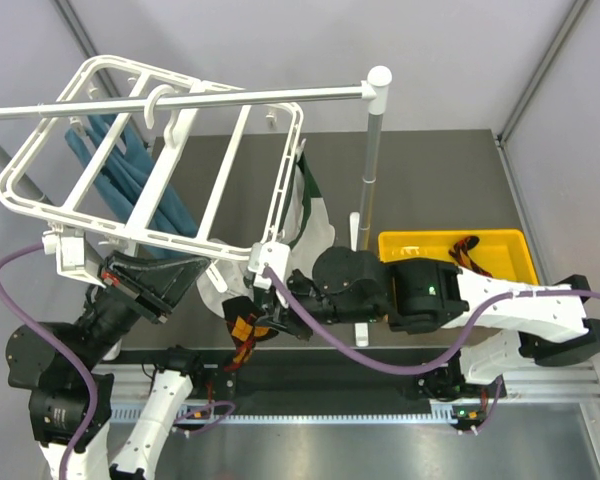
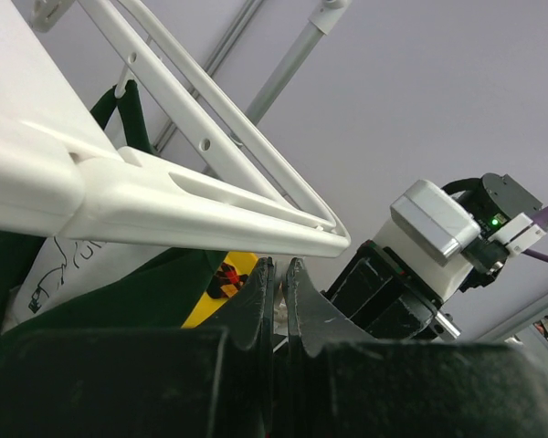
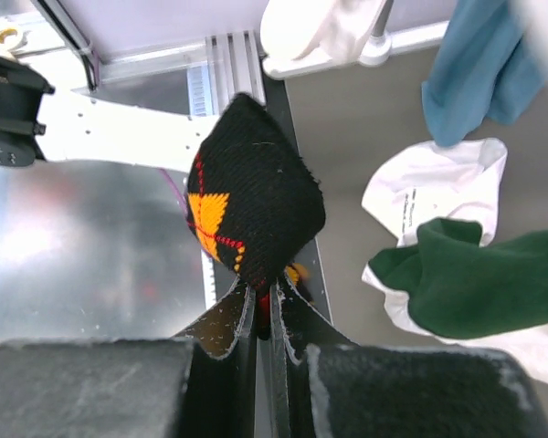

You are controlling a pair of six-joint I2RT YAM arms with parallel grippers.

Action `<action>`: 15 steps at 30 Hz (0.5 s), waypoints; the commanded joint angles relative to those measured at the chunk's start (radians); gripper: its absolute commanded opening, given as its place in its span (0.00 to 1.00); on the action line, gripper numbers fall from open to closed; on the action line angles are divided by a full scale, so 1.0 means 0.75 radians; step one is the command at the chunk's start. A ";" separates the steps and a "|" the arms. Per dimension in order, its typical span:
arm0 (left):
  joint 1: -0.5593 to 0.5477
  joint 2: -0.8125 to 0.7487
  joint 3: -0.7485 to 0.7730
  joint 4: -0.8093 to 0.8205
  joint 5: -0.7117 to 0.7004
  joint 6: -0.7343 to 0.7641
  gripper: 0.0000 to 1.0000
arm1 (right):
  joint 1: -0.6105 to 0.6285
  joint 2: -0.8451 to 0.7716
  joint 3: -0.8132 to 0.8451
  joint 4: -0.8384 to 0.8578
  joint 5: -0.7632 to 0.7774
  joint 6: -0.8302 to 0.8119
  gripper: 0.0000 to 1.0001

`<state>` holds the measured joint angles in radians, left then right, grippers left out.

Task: Clip the socks to the hanger
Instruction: Clamp the sock onto the hanger.

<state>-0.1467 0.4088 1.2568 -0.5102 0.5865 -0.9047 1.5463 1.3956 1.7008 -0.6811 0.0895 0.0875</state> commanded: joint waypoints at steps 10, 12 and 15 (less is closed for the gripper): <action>0.005 0.017 0.022 -0.007 0.007 -0.021 0.00 | -0.051 0.051 0.187 -0.016 -0.017 -0.006 0.00; 0.005 0.019 0.024 -0.007 0.007 -0.021 0.00 | -0.051 0.056 0.185 -0.020 -0.019 -0.008 0.00; 0.005 0.022 0.022 -0.009 0.007 -0.017 0.00 | -0.053 0.064 0.185 -0.022 -0.025 -0.008 0.00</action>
<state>-0.1467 0.4088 1.2568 -0.5106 0.5865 -0.9150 1.5173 1.4364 1.8011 -0.6991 0.0811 0.0868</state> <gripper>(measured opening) 0.068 0.029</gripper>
